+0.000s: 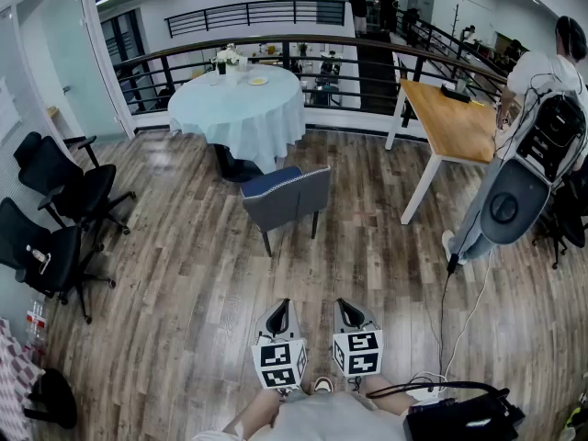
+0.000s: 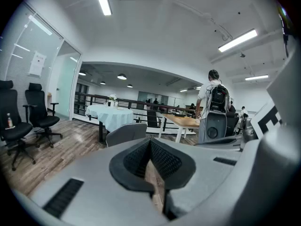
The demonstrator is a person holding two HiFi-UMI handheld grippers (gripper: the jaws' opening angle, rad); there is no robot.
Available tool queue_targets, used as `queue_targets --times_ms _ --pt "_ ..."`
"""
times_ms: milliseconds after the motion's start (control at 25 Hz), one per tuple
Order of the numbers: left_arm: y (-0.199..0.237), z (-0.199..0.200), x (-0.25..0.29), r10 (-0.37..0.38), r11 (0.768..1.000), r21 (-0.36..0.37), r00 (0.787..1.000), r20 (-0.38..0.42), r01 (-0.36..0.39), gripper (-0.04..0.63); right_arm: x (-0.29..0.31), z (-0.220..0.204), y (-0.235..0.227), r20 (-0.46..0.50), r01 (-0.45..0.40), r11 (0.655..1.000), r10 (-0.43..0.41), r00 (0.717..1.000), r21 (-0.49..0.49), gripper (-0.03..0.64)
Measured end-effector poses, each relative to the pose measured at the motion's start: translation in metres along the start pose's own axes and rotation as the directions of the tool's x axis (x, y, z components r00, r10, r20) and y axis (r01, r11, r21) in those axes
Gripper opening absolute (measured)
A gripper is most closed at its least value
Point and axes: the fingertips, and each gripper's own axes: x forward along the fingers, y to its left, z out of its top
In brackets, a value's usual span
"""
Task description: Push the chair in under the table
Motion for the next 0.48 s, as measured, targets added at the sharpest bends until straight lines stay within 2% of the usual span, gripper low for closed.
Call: queue_targets --times_ms 480 --pt "0.031 0.008 0.012 -0.007 1.000 -0.011 1.000 -0.005 0.007 0.003 0.026 0.010 0.014 -0.015 0.027 1.000 -0.026 1.000 0.010 0.017"
